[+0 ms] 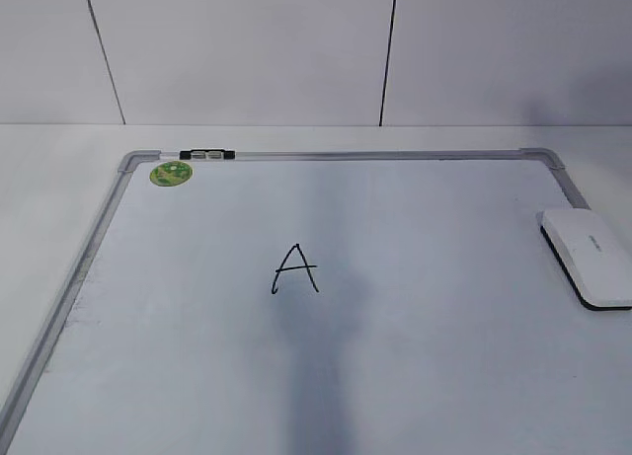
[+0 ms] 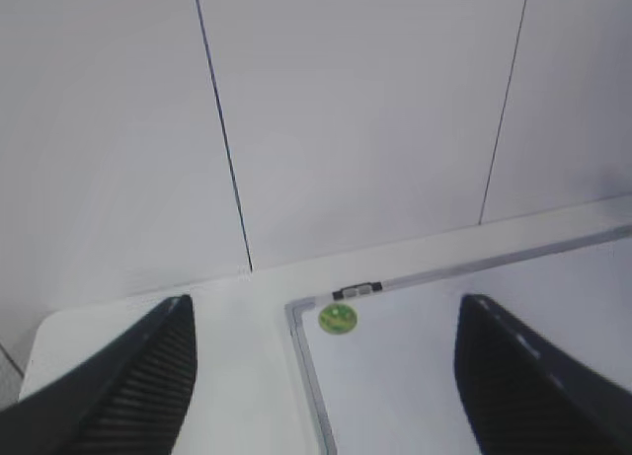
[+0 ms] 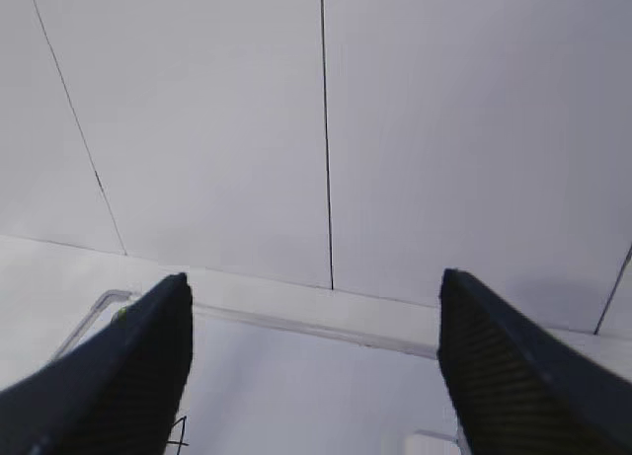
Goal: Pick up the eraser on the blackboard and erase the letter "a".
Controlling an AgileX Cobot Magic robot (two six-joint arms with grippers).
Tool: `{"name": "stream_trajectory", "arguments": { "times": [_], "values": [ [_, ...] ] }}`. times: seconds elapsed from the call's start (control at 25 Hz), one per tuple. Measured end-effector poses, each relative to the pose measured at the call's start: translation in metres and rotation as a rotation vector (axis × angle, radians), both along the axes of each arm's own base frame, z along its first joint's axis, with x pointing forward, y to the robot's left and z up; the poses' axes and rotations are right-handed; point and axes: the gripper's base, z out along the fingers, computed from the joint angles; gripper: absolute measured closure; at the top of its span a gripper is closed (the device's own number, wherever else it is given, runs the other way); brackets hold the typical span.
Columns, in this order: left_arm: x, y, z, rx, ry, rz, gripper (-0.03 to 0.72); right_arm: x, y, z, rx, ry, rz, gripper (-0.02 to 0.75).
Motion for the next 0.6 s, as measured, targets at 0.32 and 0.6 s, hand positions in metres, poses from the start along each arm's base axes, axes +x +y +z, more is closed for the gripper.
{"name": "stream_trajectory", "arguments": {
  "times": [0.32,0.6],
  "values": [
    [-0.012,0.006,-0.046,0.021,0.136,0.048,0.083,-0.019,-0.001,-0.069,0.016,0.054,-0.016,0.145],
    [-0.031,0.013,-0.101,0.055,0.201,0.106,0.094,-0.036,-0.002,-0.119,0.015,0.115,-0.017,0.145]
  ]
}}
